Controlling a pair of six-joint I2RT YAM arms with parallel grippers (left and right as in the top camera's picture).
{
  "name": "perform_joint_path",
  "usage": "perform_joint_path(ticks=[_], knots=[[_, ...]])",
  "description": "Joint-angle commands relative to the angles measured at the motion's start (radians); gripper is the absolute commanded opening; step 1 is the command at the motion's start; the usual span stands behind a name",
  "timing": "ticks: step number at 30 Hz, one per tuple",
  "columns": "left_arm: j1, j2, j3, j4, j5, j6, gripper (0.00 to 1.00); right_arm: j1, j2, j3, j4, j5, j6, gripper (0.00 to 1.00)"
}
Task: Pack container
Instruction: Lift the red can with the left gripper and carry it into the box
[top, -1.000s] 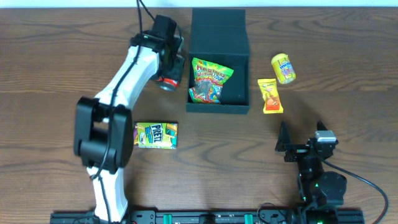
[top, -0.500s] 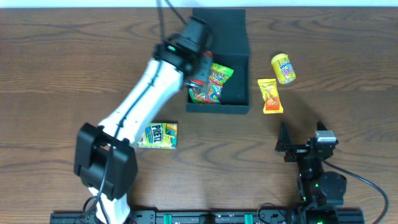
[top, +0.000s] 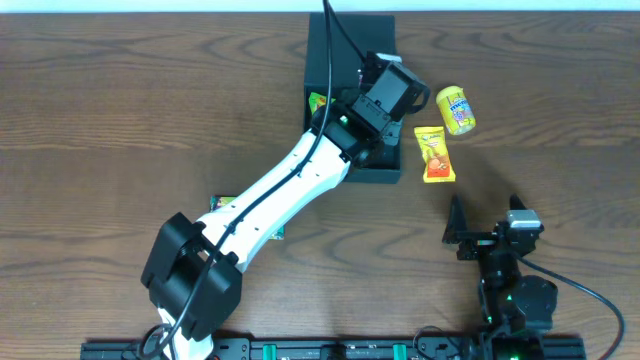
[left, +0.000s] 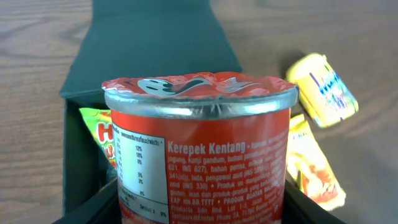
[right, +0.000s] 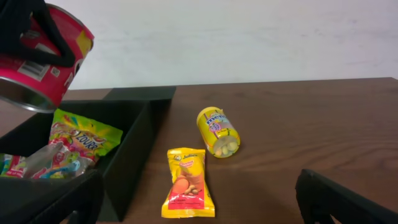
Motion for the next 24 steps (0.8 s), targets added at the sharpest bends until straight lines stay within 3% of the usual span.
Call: perform_joint_path(ticks=[1, 8, 19, 24], knots=[[0.004, 0.05, 0.005, 0.023, -0.056, -0.085, 0.6, -0.005, -0.003, -0.002, -0.006, 0.004, 0.009, 0.99], [0.004, 0.122, 0.005, 0.035, -0.021, -0.089, 0.63, -0.005, -0.003, -0.002, -0.006, 0.004, 0.009, 0.99], [0.006, 0.156, 0.005, 0.074, -0.003, -0.073, 0.79, -0.005, -0.003, -0.002, -0.006, 0.004, 0.009, 0.99], [0.006, 0.154, 0.005, 0.076, -0.003, -0.059, 0.79, -0.005, -0.003, -0.002, -0.006, 0.003, 0.009, 0.99]])
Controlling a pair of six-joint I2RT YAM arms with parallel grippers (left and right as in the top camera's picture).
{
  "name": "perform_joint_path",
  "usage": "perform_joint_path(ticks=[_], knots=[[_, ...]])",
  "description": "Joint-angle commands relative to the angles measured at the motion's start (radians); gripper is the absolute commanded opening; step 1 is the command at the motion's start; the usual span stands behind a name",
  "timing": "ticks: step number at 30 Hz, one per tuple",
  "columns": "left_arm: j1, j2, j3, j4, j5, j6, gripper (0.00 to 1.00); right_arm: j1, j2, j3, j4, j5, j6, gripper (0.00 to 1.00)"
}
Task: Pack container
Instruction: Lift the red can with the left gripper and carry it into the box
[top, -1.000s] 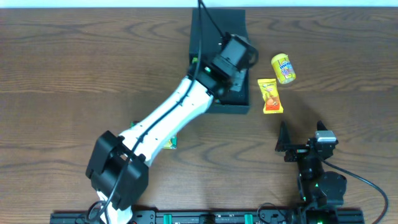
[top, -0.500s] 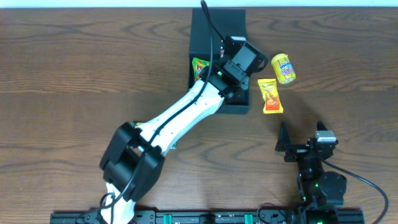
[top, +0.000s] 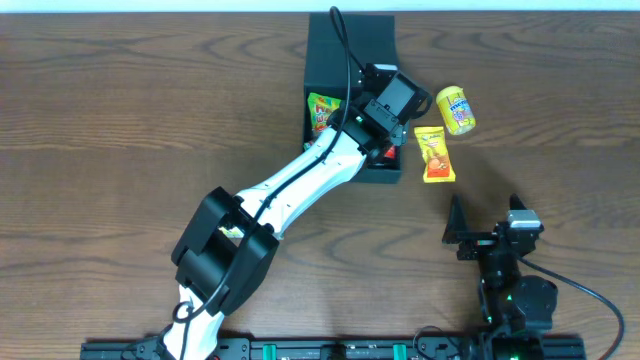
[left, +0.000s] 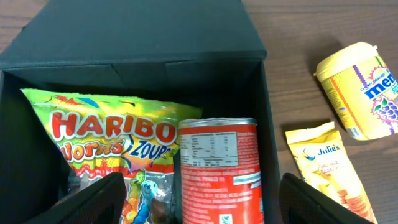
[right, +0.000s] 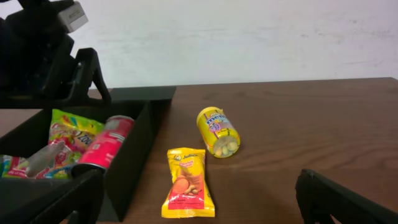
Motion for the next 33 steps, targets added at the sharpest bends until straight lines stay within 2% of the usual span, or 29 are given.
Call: perform_joint_path(ticks=[1, 7, 9, 12, 14, 17, 33], knots=[[0.003, 0.005, 0.005, -0.001, 0.0, 0.025, 0.79, -0.005, -0.003, -0.002, -0.006, 0.004, 0.009, 0.99], [0.012, -0.022, 0.005, -0.029, -0.082, 0.063, 0.69, -0.005, -0.003, -0.002, -0.006, 0.003, 0.009, 0.99], [0.015, -0.019, 0.005, -0.04, -0.053, 0.064, 0.5, -0.005, -0.003, -0.002, -0.006, 0.004, 0.009, 0.99], [0.018, -0.014, 0.005, -0.045, -0.033, 0.083, 0.27, -0.005, -0.003, -0.002, -0.005, 0.003, 0.009, 0.99], [0.019, -0.011, 0.005, -0.034, -0.026, 0.088, 0.16, -0.005, -0.003, -0.002, -0.005, 0.003, 0.009, 0.99], [0.021, -0.005, 0.005, -0.008, 0.061, 0.144, 0.07, -0.005, -0.003, -0.002, -0.005, 0.004, 0.009, 0.99], [0.021, 0.112, 0.005, -0.003, 0.257, 0.159, 0.06, -0.005, -0.003, -0.002, -0.006, 0.003, 0.009, 0.99]])
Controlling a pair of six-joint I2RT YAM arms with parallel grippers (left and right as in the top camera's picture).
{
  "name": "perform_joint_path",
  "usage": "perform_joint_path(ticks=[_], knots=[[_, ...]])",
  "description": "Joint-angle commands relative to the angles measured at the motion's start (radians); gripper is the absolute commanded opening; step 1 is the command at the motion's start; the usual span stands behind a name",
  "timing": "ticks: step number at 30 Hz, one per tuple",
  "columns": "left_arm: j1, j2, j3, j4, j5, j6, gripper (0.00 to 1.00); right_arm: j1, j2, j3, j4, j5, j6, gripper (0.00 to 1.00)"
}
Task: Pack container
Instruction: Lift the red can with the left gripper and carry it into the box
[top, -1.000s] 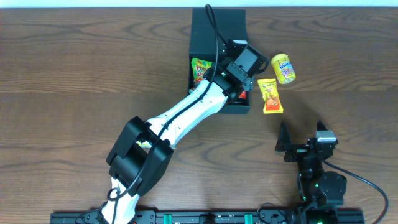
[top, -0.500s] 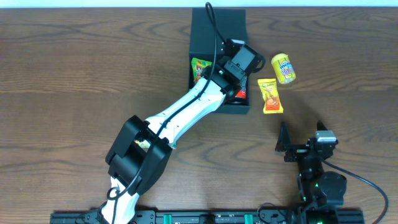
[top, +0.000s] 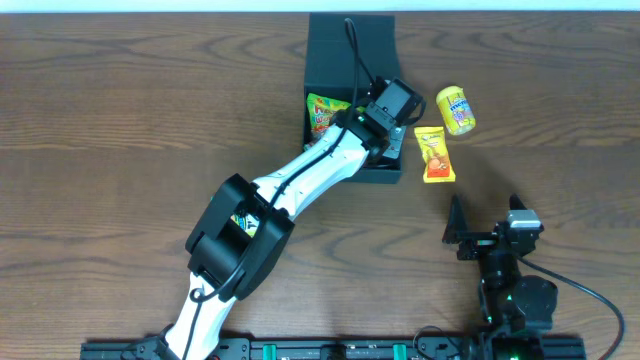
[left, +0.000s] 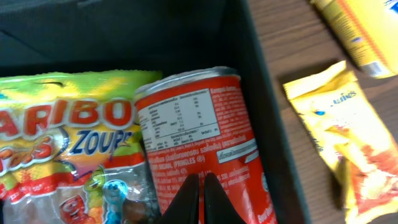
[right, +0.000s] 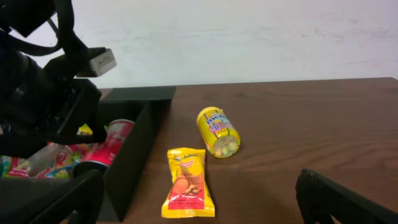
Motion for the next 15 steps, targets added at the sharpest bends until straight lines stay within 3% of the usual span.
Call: perform_joint_path(ticks=[1, 7, 11, 15], knots=[[0.001, 0.021, 0.004, -0.011, 0.076, 0.013, 0.06, -0.005, -0.003, -0.002, -0.006, 0.004, 0.009, 0.99], [0.002, -0.006, 0.004, -0.008, 0.064, 0.014, 0.06, -0.005, -0.003, -0.002, -0.006, 0.003, 0.009, 0.99], [0.003, -0.048, 0.004, 0.056, -0.038, 0.04, 0.06, -0.005, -0.003, -0.002, -0.006, 0.003, 0.009, 0.99], [0.011, -0.043, 0.004, 0.139, -0.06, 0.034, 0.13, -0.005, -0.003, -0.002, -0.006, 0.003, 0.009, 0.99]])
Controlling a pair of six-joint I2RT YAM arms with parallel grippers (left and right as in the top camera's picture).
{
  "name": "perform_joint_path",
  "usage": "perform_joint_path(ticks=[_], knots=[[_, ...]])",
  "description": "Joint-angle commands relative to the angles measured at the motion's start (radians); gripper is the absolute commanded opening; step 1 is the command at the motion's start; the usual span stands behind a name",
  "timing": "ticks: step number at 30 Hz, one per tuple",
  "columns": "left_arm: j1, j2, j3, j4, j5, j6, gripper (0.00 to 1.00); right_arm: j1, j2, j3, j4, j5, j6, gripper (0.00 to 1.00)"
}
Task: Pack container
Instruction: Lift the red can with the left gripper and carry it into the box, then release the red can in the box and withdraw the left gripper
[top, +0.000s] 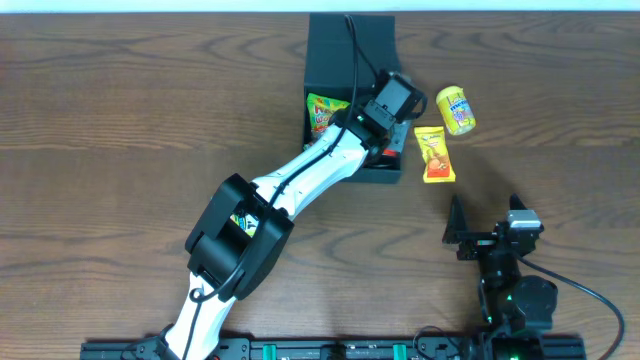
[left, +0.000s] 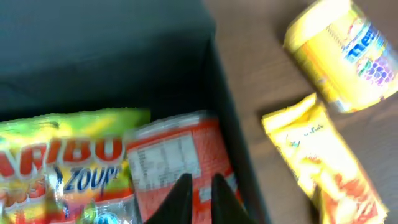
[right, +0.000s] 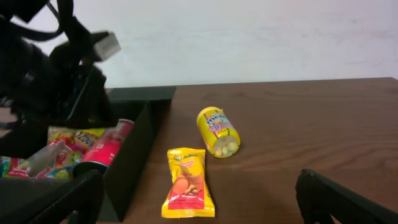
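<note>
The black box (top: 352, 176) stands open at the table's far middle, its lid laid back. Inside lie a red can (left: 177, 158) and a Haribo bag (left: 62, 155); the right wrist view shows the can (right: 107, 148) leaning against the right wall. My left gripper (left: 200, 186) hovers just above the can, fingers almost together and holding nothing. Right of the box lie a yellow Julie's packet (top: 433, 155) and a yellow candy tub (top: 455, 108) on its side. My right gripper (right: 199, 205) rests open near the front edge, well short of them.
The left arm stretches diagonally from the front left to the box (right: 134, 162). A green packet (top: 243, 222) peeks out beneath its elbow. The Julie's packet (right: 188, 182) and the tub (right: 217, 132) lie on bare wood between my right gripper and the box.
My left gripper has drawn up and back a little over the red can, and a thin gap now shows between its fingers. The can, packet, tub and right arm have not moved.
First my left gripper held the red can above the box. Then the can lay inside beside the Haribo bag, with the gripper open over it. Later the gripper was shut low over the can, and now it sits slightly higher, empty.
</note>
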Motion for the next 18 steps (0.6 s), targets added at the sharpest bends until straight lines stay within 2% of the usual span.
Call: perform_joint_path(ticks=[1, 6, 18], knots=[[0.013, -0.04, 0.005, 0.038, -0.027, 0.019, 0.13, -0.005, -0.003, -0.002, -0.006, 0.004, 0.009, 0.99], [0.045, -0.04, 0.005, 0.114, -0.004, 0.033, 0.08, -0.005, -0.003, -0.002, -0.006, 0.004, 0.009, 0.99], [0.092, -0.017, 0.005, 0.219, 0.008, 0.034, 0.1, -0.005, -0.003, -0.002, -0.006, 0.003, 0.009, 0.99]])
